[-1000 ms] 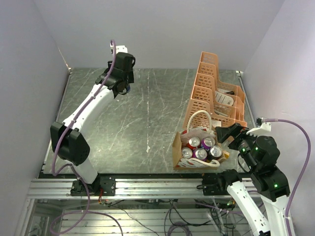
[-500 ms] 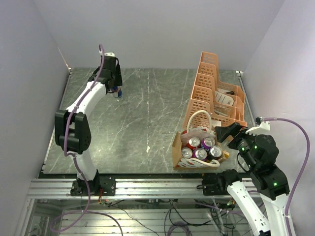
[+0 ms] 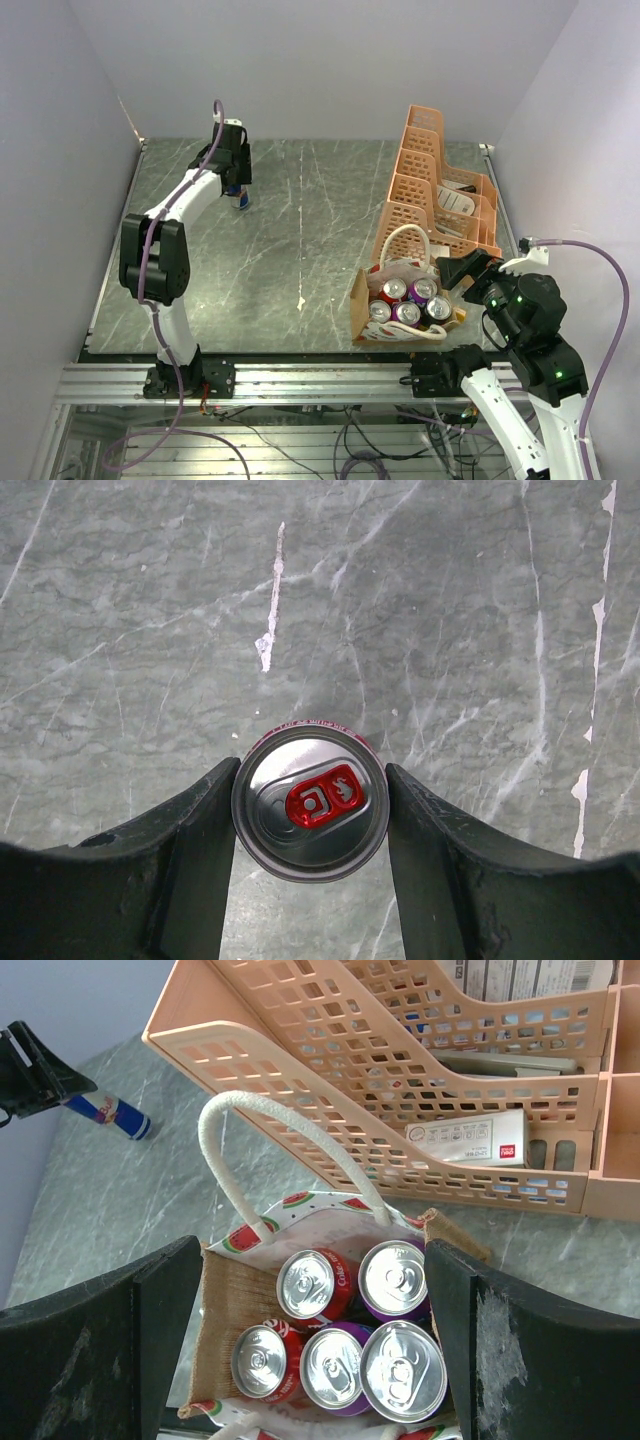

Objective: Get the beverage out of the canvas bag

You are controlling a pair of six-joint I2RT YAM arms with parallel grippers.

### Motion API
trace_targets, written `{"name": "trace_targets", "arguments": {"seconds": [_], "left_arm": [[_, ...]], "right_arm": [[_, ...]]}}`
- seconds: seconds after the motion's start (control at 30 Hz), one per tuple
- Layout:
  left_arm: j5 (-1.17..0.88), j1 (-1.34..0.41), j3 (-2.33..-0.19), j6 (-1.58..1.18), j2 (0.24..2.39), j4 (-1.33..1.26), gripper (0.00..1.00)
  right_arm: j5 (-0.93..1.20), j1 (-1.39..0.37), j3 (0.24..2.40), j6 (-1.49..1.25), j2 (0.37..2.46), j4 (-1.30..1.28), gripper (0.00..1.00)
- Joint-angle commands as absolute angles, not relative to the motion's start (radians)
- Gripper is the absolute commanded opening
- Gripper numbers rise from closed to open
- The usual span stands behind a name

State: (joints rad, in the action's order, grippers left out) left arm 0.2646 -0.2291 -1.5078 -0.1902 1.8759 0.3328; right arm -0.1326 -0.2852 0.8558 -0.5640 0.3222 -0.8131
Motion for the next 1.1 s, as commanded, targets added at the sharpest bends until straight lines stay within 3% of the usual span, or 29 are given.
{"name": "trace_targets", "arguments": {"seconds": [0.0, 0.43, 0.47, 0.57, 0.73, 0.93, 1.07], "left_arm": [[0.277, -0.230, -1.521, -0.166, 1.874, 0.233, 0.07], [0.290, -0.230, -1.520, -0.184, 1.927, 0.244, 0.09], [0.301, -0.230, -1.516, -0.187, 1.921, 0.241, 0.16], [0.314, -0.230, -1.509, -0.176, 1.899, 0.239, 0.58], [0.326, -0.232, -1.513, -0.166, 1.820, 0.264, 0.96], [0.303, -0.256, -1.483, -0.172, 1.648, 0.304, 0.98], [0.311, -0.404, -1.518, -0.158, 1.545, 0.378, 0.97]], "right_arm": [[-0.125, -0.278, 0.843, -0.556, 0.318, -0.789, 0.93], [-0.120, -0.276, 0.844, -0.554, 0.310, -0.788, 0.93], [-0.120, -0.275, 0.842, -0.554, 0.307, -0.788, 0.93], [-0.120, -0.276, 0.841, -0.554, 0.305, -0.787, 0.93], [-0.116, -0.276, 0.842, -0.551, 0.304, -0.787, 0.93], [-0.113, -0.275, 0.843, -0.549, 0.298, -0.784, 0.93], [-0.112, -0.275, 0.844, -0.549, 0.290, -0.782, 0.93]]}}
